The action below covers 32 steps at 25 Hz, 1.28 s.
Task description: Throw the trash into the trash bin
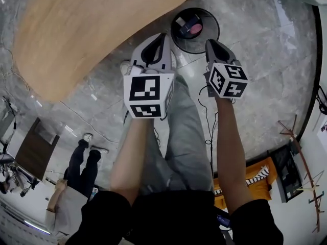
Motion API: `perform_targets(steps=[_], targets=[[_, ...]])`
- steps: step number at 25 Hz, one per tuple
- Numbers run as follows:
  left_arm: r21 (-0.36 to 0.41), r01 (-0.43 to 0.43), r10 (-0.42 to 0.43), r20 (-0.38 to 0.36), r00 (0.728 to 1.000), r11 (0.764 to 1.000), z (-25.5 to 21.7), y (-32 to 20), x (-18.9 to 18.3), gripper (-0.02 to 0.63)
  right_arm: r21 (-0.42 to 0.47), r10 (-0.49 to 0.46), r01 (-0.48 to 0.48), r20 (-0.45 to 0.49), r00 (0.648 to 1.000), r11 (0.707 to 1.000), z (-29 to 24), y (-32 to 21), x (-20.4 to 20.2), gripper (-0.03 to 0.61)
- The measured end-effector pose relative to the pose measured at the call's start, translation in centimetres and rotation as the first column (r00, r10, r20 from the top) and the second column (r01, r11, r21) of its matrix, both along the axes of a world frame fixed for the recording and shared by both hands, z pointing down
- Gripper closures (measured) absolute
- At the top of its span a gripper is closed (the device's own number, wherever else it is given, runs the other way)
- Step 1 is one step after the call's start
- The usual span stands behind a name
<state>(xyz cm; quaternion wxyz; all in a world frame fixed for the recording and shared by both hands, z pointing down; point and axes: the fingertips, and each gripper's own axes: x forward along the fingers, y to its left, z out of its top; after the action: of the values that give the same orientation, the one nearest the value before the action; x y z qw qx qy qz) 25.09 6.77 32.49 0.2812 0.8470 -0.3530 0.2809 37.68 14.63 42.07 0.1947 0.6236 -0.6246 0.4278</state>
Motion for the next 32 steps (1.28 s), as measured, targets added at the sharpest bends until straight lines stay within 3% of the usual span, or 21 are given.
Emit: perform_targets(steps=[4, 8, 11, 14, 18, 23, 29, 32], targets=[[0.053, 0.063, -0.063, -0.003, 0.998, 0.997, -4.0, -1.5, -2.2, 0.609, 0.115, -0.068, 0.059, 0.077, 0.995, 0.992, -5.6, -2.2, -2.9, 0.563], [0.116, 0.182, -0.179, -0.040, 0.983, 0.976, -9.5, -3.7, -4.7, 0.609, 0.239, -0.171, 0.141, 0.109, 0.979, 0.961, -12.4, -6.0, -5.7, 0.565], [0.133, 0.303, -0.290, -0.106, 0.951, 0.944, -14.5, -4.7, -8.0, 0.609, 0.324, -0.266, 0.217, 0.114, 0.957, 0.921, -18.3, -8.5, -9.5, 0.565], [0.179, 0.416, -0.393, -0.151, 0.907, 0.891, -19.9, -5.3, -12.2, 0.609, 0.415, -0.354, 0.281, 0.108, 0.929, 0.865, -24.4, -10.8, -13.9, 0.565], [0.214, 0.557, -0.519, -0.209, 0.829, 0.803, -26.5, -5.4, -18.4, 0.609, 0.499, -0.421, 0.331, 0.077, 0.904, 0.801, -31.8, -13.1, -18.9, 0.565], [0.300, 0.680, -0.628, -0.261, 0.733, 0.669, -35.1, -4.5, -26.8, 0.609, 0.602, -0.501, 0.369, 0.060, 0.864, 0.709, -41.2, -15.1, -25.5, 0.565], [0.426, 0.774, -0.684, -0.381, 0.623, 0.468, -45.9, -1.7, -36.2, 0.609, 0.726, -0.620, 0.442, -0.028, 0.784, 0.527, -52.5, -14.4, -35.5, 0.565], [0.472, 0.785, -0.693, -0.404, 0.597, 0.401, -49.5, -0.4, -39.2, 0.609, 0.764, -0.638, 0.474, -0.107, 0.763, 0.438, -57.2, -14.2, -38.8, 0.565]])
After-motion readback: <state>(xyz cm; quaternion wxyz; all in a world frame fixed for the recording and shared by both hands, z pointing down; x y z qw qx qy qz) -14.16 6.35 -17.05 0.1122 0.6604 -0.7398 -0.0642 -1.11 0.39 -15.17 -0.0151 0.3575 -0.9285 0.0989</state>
